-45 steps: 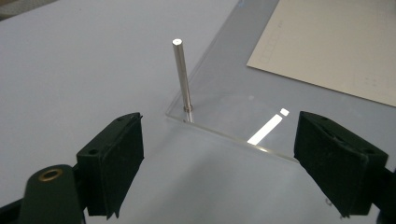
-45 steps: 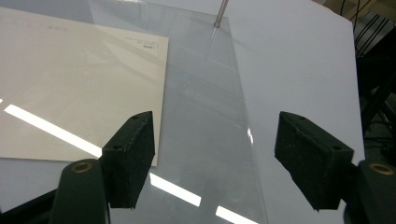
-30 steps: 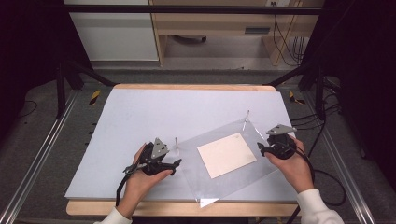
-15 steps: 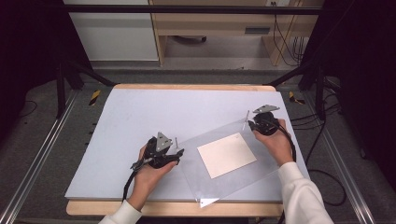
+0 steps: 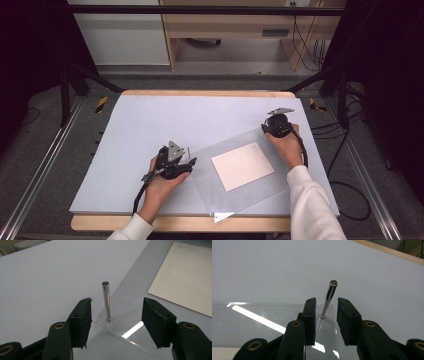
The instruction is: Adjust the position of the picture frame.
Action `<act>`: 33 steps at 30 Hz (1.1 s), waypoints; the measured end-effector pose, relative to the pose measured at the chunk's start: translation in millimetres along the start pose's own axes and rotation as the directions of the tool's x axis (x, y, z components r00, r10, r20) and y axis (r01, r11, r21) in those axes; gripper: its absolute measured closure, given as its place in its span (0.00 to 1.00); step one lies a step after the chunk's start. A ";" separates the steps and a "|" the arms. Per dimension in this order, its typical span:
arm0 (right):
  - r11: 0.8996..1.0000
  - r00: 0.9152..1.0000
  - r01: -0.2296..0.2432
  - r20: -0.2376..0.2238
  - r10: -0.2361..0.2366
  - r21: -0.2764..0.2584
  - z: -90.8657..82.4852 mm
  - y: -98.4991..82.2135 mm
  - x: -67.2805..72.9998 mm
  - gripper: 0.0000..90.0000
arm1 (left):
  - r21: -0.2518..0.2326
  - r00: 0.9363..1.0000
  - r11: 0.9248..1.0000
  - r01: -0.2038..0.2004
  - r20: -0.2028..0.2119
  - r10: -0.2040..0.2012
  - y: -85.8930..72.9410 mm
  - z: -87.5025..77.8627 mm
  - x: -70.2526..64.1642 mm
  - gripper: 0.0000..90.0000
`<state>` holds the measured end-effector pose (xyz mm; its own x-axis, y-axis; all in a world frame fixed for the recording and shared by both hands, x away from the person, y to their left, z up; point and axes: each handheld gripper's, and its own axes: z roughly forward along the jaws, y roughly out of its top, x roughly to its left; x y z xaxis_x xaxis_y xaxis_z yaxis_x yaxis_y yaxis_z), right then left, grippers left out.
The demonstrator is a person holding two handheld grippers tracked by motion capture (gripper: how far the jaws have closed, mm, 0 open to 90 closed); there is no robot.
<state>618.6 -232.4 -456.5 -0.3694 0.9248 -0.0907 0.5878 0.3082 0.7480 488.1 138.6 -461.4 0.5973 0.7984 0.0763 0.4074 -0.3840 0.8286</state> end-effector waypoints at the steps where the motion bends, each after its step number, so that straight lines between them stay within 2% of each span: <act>1: 1.000 1.000 -0.002 -0.003 0.002 0.007 3.0 -0.2 -0.6 0.78 | -0.005 1.000 1.000 0.004 -0.002 -0.004 -0.1 0.4 0.2 0.46; 5: 0.999 0.999 -0.039 -0.011 0.039 -0.008 8.3 0.8 -1.6 0.83 | -0.030 1.000 0.999 0.013 -0.009 -0.013 0.5 -1.6 -0.7 0.48; 9: 0.999 0.999 -0.032 -0.017 0.032 0.002 12.4 1.4 -1.7 0.88 | -0.027 1.000 1.000 0.012 -0.008 -0.013 -1.0 -0.7 -3.1 0.49; 13: 0.999 0.999 -0.035 -0.022 0.035 0.006 15.2 2.6 -1.6 0.92 | -0.024 0.999 0.999 0.032 -0.007 -0.032 -3.3 1.2 -2.5 0.51; 18: 0.999 0.999 -0.041 -0.031 0.041 0.003 15.7 2.0 -3.6 0.95 | -0.023 1.000 0.999 0.024 -0.012 -0.024 -2.6 2.7 -4.2 0.54; 22: 0.999 0.998 -0.044 -0.034 0.044 0.006 15.5 2.1 -3.6 0.95 | -0.019 1.000 1.000 0.019 -0.022 -0.019 -2.8 6.5 -2.7 0.61; 27: 0.999 0.998 -0.046 -0.031 0.047 0.010 15.8 2.5 -4.0 0.95 | -0.001 0.999 0.999 0.038 -0.021 -0.038 -2.8 13.9 0.8 0.68; 31: 0.998 0.998 -0.055 -0.035 0.056 0.014 15.5 2.9 -3.9 0.95 | 0.005 0.999 0.999 0.040 -0.021 -0.040 -1.8 20.8 2.9 0.79; 33: 0.998 0.998 -0.055 -0.034 0.056 0.014 15.5 2.9 -3.8 0.95 | 0.022 0.998 0.998 0.062 -0.010 -0.062 -2.8 24.2 5.2 0.85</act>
<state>632.9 -231.6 -464.2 -0.3604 0.9324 -0.0262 0.6176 0.2595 0.7424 506.9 132.5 -476.8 0.5642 0.8251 0.0305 0.4587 -0.3440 0.8193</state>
